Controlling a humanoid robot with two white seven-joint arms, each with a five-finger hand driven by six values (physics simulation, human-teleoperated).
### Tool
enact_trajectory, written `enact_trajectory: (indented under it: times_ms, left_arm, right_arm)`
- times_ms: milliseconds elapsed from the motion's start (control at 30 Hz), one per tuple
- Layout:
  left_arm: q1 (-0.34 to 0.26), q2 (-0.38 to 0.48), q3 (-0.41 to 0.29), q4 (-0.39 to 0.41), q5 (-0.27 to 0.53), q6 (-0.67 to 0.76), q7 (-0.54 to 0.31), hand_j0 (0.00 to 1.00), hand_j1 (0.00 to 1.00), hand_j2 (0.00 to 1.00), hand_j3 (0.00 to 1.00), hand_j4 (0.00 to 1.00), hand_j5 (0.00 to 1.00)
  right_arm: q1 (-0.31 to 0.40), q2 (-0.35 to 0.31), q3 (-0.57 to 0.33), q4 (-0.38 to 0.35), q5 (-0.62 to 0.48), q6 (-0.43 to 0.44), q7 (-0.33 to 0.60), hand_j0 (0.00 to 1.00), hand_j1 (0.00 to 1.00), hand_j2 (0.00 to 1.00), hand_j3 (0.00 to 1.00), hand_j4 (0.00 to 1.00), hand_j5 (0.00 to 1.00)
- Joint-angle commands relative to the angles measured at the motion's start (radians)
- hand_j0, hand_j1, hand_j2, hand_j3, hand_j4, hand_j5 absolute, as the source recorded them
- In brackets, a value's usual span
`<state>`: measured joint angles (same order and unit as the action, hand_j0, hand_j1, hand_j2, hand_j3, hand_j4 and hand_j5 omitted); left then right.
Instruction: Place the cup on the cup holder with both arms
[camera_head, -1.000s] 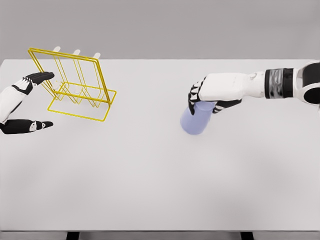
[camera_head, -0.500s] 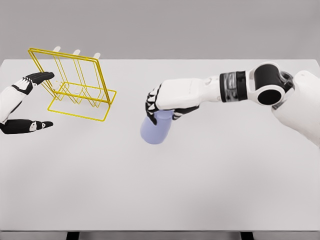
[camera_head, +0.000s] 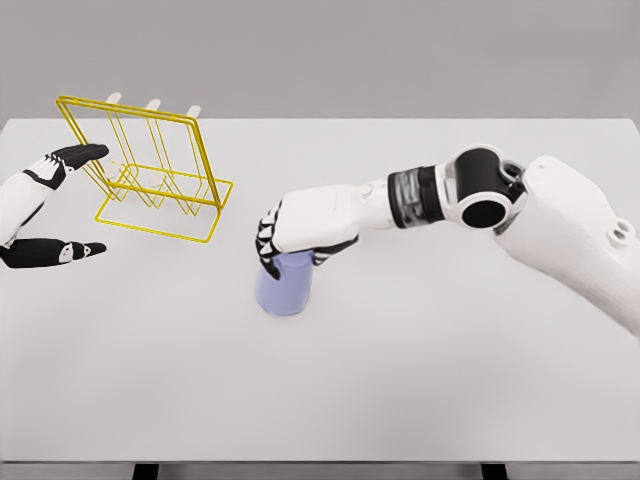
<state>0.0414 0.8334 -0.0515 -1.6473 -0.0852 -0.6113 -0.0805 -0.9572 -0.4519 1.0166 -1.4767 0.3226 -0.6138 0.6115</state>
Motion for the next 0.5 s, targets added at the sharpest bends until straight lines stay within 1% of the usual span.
enact_trajectory:
  times_ms: [0, 33, 67, 100, 167, 233, 267, 300, 333, 467]
  left_arm:
    - [0.0, 0.001, 0.001, 0.0, 0.005, 0.0, 0.001, 1.0, 1.0, 1.0, 1.0, 1.0, 1.0]
    - [0.0, 0.003, 0.002, 0.0, 0.005, 0.0, -0.001, 1.0, 1.0, 1.0, 1.0, 1.0, 1.0]
    - [0.0, 0.003, 0.004, 0.0, 0.005, 0.0, -0.002, 1.0, 1.0, 1.0, 1.0, 1.0, 1.0]
    - [0.0, 0.003, 0.004, -0.003, 0.005, 0.0, -0.002, 1.0, 1.0, 1.0, 1.0, 1.0, 1.0]
    - [0.002, 0.003, 0.005, 0.0, 0.007, 0.0, -0.002, 1.0, 1.0, 1.0, 1.0, 1.0, 1.0]
    - [0.005, 0.003, 0.005, -0.002, 0.007, 0.0, -0.002, 1.0, 1.0, 1.0, 1.0, 1.0, 1.0]
    - [0.005, 0.003, 0.005, -0.003, 0.007, 0.0, -0.002, 1.0, 1.0, 1.0, 1.0, 1.0, 1.0]
    - [0.005, 0.003, 0.005, 0.0, 0.007, 0.0, -0.004, 1.0, 1.0, 1.0, 1.0, 1.0, 1.0]
    - [0.005, 0.004, 0.005, -0.002, 0.007, 0.0, -0.002, 1.0, 1.0, 1.0, 1.0, 1.0, 1.0]
    - [0.005, 0.006, 0.007, -0.002, 0.007, 0.0, -0.004, 1.0, 1.0, 1.0, 1.0, 1.0, 1.0]
  right_arm:
    - [0.0, 0.006, 0.005, -0.004, -0.004, 0.003, -0.001, 0.55, 0.55, 0.55, 0.55, 0.55, 0.55]
    - [0.0, 0.004, 0.005, -0.004, -0.004, 0.003, -0.001, 0.56, 0.56, 0.56, 0.56, 0.56, 0.56]
    - [0.0, 0.004, 0.005, -0.007, -0.004, 0.003, -0.001, 0.59, 0.59, 0.59, 0.59, 0.59, 0.59]
    - [0.0, 0.002, 0.007, -0.008, -0.004, 0.003, -0.001, 0.59, 0.59, 0.59, 0.59, 0.59, 0.59]
    - [0.0, -0.002, 0.005, -0.01, -0.002, 0.003, -0.001, 0.64, 0.64, 0.64, 0.64, 0.64, 0.64]
    - [0.0, -0.007, 0.007, -0.016, -0.002, 0.003, -0.001, 0.71, 0.71, 0.71, 0.71, 0.71, 0.71]
    - [0.0, -0.008, 0.007, -0.028, -0.002, 0.003, -0.001, 0.84, 0.84, 0.84, 0.84, 0.84, 0.84]
    - [0.0, -0.011, 0.005, -0.045, 0.004, 0.003, -0.001, 0.94, 0.94, 0.94, 0.94, 0.94, 0.94]
    - [-0.002, -0.017, 0.003, -0.06, 0.01, 0.003, -0.001, 0.99, 0.99, 0.99, 0.99, 0.99, 0.99]
    - [-0.002, -0.019, -0.015, -0.077, 0.01, 0.003, -0.001, 1.0, 1.0, 1.0, 1.0, 1.0, 1.0]
